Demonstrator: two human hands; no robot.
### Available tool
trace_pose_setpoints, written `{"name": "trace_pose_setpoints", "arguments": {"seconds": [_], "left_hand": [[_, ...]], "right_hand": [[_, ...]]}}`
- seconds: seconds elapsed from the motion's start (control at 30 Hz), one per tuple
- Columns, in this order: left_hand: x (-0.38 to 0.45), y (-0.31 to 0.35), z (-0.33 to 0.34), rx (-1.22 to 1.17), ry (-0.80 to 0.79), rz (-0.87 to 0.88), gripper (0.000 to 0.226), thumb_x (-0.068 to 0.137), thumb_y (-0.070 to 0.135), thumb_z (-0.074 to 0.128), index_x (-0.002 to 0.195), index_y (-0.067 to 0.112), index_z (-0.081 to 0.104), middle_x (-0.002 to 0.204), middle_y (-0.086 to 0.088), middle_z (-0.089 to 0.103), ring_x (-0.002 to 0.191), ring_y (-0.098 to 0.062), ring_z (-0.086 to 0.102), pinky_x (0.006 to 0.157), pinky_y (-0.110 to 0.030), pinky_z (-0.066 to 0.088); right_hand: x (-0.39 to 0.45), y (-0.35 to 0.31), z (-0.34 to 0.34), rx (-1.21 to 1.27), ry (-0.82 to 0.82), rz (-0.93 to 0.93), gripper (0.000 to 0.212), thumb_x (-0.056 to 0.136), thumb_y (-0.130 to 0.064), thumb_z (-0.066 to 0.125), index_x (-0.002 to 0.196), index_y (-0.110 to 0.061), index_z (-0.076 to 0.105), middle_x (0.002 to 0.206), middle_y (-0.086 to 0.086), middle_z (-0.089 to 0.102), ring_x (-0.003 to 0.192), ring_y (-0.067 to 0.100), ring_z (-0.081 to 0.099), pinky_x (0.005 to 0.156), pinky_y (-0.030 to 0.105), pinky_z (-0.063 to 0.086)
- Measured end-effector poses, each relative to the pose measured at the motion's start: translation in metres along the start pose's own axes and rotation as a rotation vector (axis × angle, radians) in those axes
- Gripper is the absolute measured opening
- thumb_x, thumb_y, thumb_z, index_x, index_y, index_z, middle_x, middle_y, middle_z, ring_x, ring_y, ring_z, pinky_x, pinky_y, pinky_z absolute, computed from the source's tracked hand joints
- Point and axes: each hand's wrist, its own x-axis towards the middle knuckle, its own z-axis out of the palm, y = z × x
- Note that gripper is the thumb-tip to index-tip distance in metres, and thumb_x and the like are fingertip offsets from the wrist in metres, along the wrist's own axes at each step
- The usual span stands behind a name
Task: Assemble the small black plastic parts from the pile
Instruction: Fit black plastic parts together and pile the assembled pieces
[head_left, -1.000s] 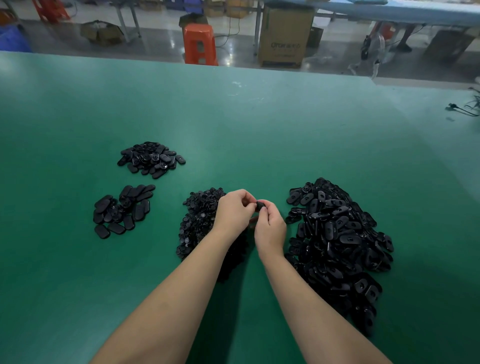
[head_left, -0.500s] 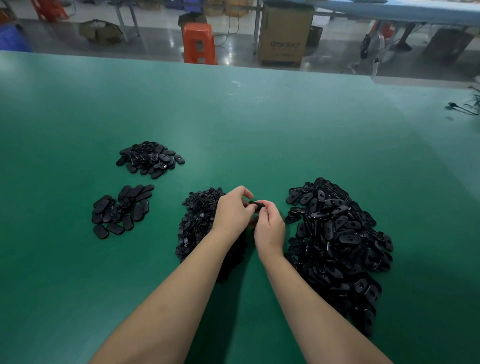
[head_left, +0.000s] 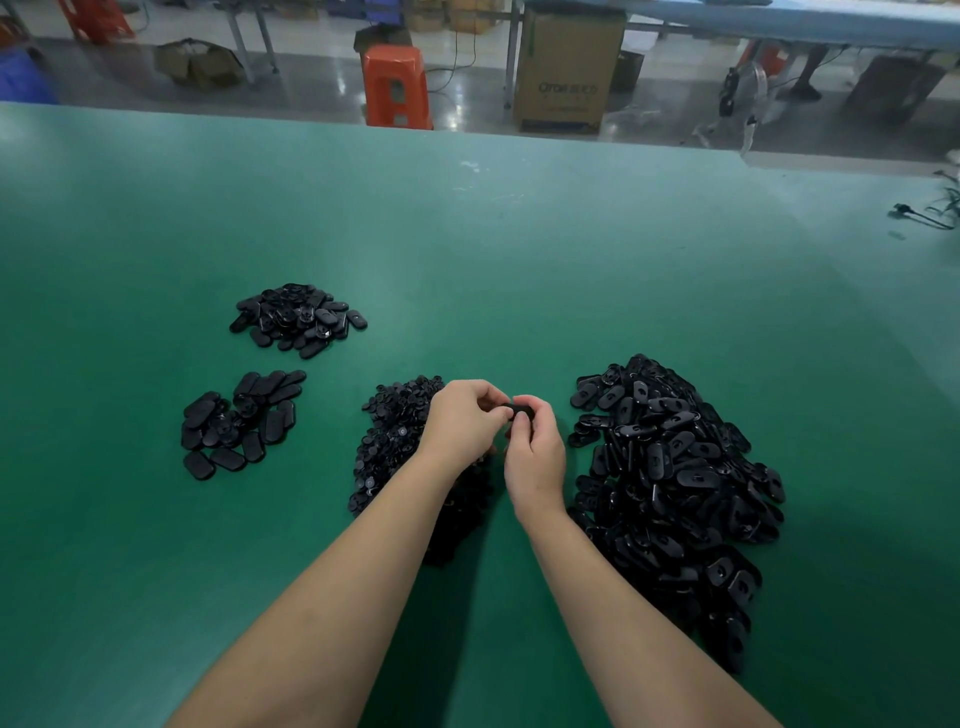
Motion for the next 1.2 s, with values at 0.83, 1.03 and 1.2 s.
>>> {"name": "trace_pose_setpoints", "arguments": {"seconds": [0.83, 1.03, 1.2], "left_hand": [[-0.002, 0.004, 0.005, 0.032, -0.007, -0.098, 0.007, 0.085, 0.019, 0.073, 0.082, 0.014, 0.070, 0.084, -0.002, 0.074, 0.065, -0.024, 0.072, 0.073, -0.040, 0.061], [-0.003, -0.002, 0.001, 0.058, -0.032, -0.027, 0.010, 0.093, 0.016, 0.065, 0.086, 0.018, 0.073, 0.085, 0.001, 0.074, 0.056, -0.021, 0.071, 0.068, -0.033, 0.060], [-0.004, -0.006, -0.002, 0.080, -0.051, -0.006, 0.015, 0.094, 0.015, 0.061, 0.085, 0.020, 0.071, 0.085, 0.002, 0.072, 0.048, -0.019, 0.070, 0.056, -0.024, 0.054]], "right_hand": [[0.001, 0.000, -0.001, -0.038, -0.013, 0.016, 0.018, 0.103, -0.017, 0.045, 0.105, -0.030, 0.057, 0.094, -0.022, 0.062, 0.089, -0.006, 0.055, 0.075, 0.026, 0.040], [0.000, 0.002, -0.002, -0.049, 0.003, -0.029, 0.012, 0.102, -0.020, 0.048, 0.102, -0.030, 0.055, 0.093, -0.020, 0.062, 0.087, -0.005, 0.057, 0.076, 0.029, 0.044], [0.000, 0.003, -0.002, -0.067, 0.001, -0.065, 0.013, 0.101, -0.017, 0.051, 0.099, -0.028, 0.056, 0.088, -0.019, 0.063, 0.084, -0.004, 0.058, 0.076, 0.031, 0.047]]}}
